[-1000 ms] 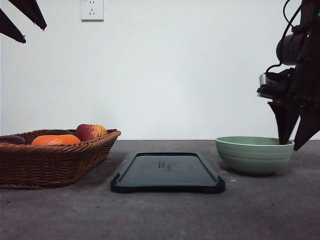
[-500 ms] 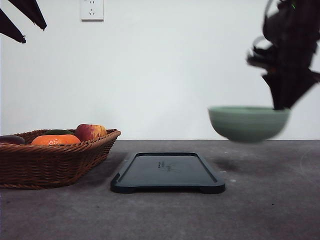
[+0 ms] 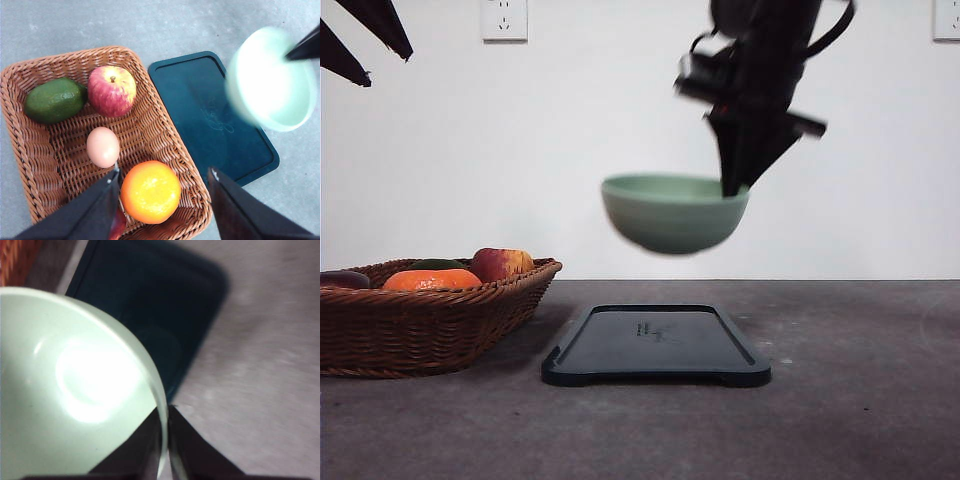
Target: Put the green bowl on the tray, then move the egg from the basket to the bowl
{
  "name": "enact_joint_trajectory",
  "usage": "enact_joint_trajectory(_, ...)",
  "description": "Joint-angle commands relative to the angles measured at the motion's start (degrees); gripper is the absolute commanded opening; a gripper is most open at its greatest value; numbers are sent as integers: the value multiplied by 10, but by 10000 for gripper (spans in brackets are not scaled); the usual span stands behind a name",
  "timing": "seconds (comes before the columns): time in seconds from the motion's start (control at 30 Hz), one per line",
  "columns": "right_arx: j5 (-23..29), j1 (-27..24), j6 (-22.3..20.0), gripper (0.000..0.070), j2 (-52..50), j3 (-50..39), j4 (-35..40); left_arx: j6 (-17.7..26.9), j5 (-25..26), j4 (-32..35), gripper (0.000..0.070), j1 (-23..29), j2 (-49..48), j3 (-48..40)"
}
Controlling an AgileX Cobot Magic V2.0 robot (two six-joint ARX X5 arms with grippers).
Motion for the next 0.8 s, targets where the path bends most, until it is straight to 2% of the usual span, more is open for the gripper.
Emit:
enact_joint_trajectory(0.0,0,7,13,0,21,21,3,0,3,4,351,-2,4,13)
enact_joint_trajectory(0.3,-5,18,19,0,71,22,41,0,3,4,351,-2,4,13)
enact_joint_trajectory(0.77,-15,19,20,0,109,22,58,0,3,4,351,-2,4,13)
